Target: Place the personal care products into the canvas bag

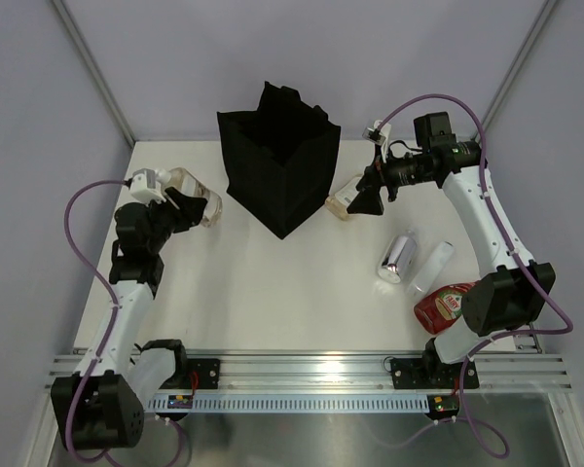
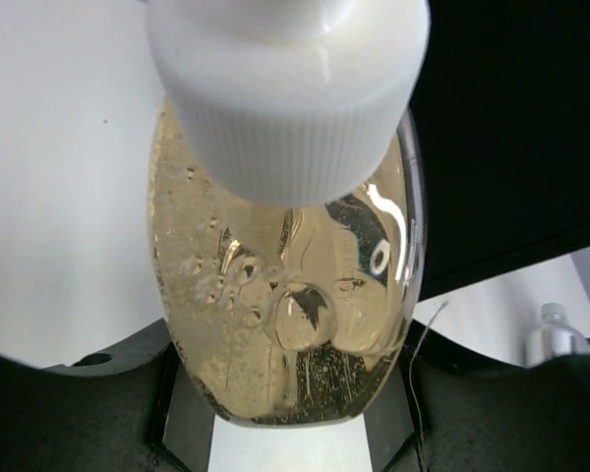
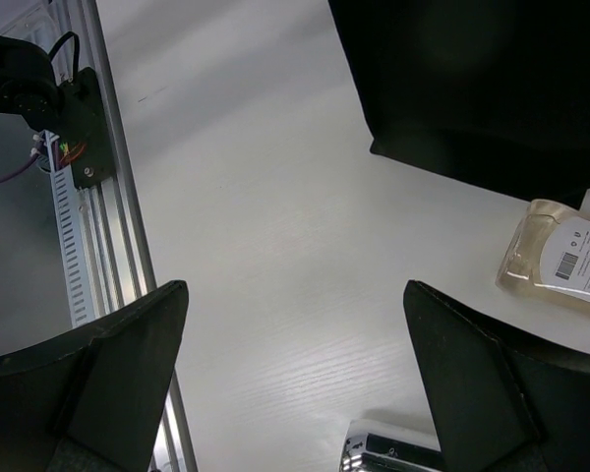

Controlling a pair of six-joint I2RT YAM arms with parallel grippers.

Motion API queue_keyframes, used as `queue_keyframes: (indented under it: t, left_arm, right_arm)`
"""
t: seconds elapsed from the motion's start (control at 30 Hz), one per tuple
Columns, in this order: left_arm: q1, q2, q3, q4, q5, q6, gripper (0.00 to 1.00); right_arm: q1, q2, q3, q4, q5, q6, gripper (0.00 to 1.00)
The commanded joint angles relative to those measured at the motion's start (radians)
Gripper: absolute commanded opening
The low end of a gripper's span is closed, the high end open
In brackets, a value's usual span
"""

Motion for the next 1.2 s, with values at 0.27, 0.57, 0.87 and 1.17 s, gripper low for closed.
queue_keyframes:
  t: [0.27,0.57,0.87,1.17]
  left_arm:
    - [-0.163,0.002,0.419,0.130,-0.023,-0.127,0.00]
    - [-0.349,0.420,0.824,0.098,-0.092,-0.089,0.00]
    - [-0.401,0.776,1.169,-0.084,-0.029,0.052,0.00]
    - [-0.435,0.950,1.277,-0.338,0.071,0.218,0.06]
  right_arm:
    - [-0.010,-0.038,-0.008,0.035,-0.026,0.035,0.99]
    - [-0.013,-0.074,-0.049,0.064,-0.015,0.062,1.00]
    - [-0.034,-0.145,-0.164,0.153,-0.008,0.125,1.00]
    - [-0.059,-0.098,-0.218,0.162,0.044,0.195,0.99]
